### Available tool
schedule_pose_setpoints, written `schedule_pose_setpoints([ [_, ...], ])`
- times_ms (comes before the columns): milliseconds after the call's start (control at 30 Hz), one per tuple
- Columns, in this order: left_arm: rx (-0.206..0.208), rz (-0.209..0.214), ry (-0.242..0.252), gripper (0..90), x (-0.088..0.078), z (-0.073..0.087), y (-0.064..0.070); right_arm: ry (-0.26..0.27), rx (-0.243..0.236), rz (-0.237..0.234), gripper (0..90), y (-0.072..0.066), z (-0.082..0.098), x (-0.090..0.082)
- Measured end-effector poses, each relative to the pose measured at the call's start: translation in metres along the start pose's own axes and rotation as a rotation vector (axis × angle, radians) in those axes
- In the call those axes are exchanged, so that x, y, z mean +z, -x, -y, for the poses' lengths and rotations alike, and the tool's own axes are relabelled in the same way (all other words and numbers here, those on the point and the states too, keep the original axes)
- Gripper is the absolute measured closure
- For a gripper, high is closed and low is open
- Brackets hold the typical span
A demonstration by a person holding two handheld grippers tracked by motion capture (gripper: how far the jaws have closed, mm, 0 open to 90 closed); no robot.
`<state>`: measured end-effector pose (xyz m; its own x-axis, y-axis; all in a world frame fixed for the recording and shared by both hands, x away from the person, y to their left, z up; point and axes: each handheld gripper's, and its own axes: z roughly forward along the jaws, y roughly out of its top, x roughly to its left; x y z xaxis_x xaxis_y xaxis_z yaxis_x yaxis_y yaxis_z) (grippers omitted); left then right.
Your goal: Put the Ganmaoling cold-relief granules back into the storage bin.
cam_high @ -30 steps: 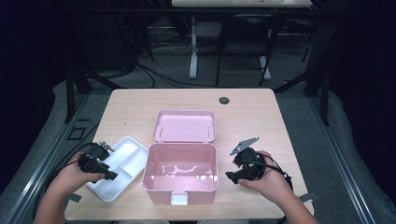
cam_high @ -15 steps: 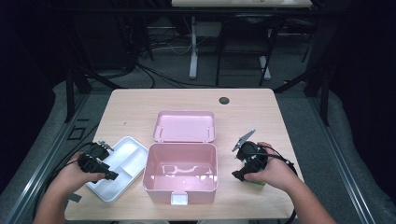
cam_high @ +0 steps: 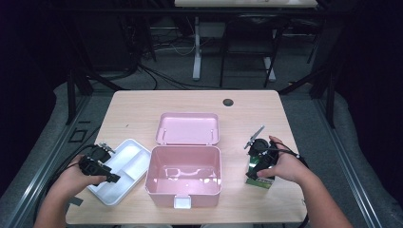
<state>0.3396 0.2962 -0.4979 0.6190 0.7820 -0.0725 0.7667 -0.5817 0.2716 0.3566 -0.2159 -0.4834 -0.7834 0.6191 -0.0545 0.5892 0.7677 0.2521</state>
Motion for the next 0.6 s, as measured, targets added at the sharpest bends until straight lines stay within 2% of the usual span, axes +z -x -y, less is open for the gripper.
schedule_pose_setpoints([
  [133,0.002,0.001,0.001,45.6,-0.001,0.0,0.001,-0.02,0.011,-0.01,0.5,0.007,0.002,0.005],
  [167,0.002,0.001,0.002,45.6,-0.001,0.0,0.001,-0.016,0.017,-0.026,0.5,0.008,0.003,0.007],
  [267,0.007,-0.004,0.006,45.6,-0.001,0.0,0.0,-0.051,0.012,-0.028,0.7,0.01,0.007,0.008],
  [333,0.006,-0.005,0.007,45.6,-0.002,0.001,0.0,-0.047,0.025,-0.033,1.4,0.011,0.011,0.008],
  [400,0.006,-0.007,0.009,45.6,-0.002,0.001,0.0,-0.053,0.033,-0.041,3.9,0.01,0.015,0.006],
  [500,0.006,-0.003,0.011,45.6,-0.002,0.001,0.0,-0.071,0.019,-0.058,7.0,0.006,0.019,0.003],
  [533,0.012,-0.002,0.009,45.6,-0.003,0.0,0.0,-0.088,-0.003,-0.049,8.3,0.001,0.02,0.003],
  [600,0.012,0.005,0.014,45.6,-0.003,0.0,0.001,-0.097,-0.007,-0.046,8.9,-0.001,0.02,0.002],
])
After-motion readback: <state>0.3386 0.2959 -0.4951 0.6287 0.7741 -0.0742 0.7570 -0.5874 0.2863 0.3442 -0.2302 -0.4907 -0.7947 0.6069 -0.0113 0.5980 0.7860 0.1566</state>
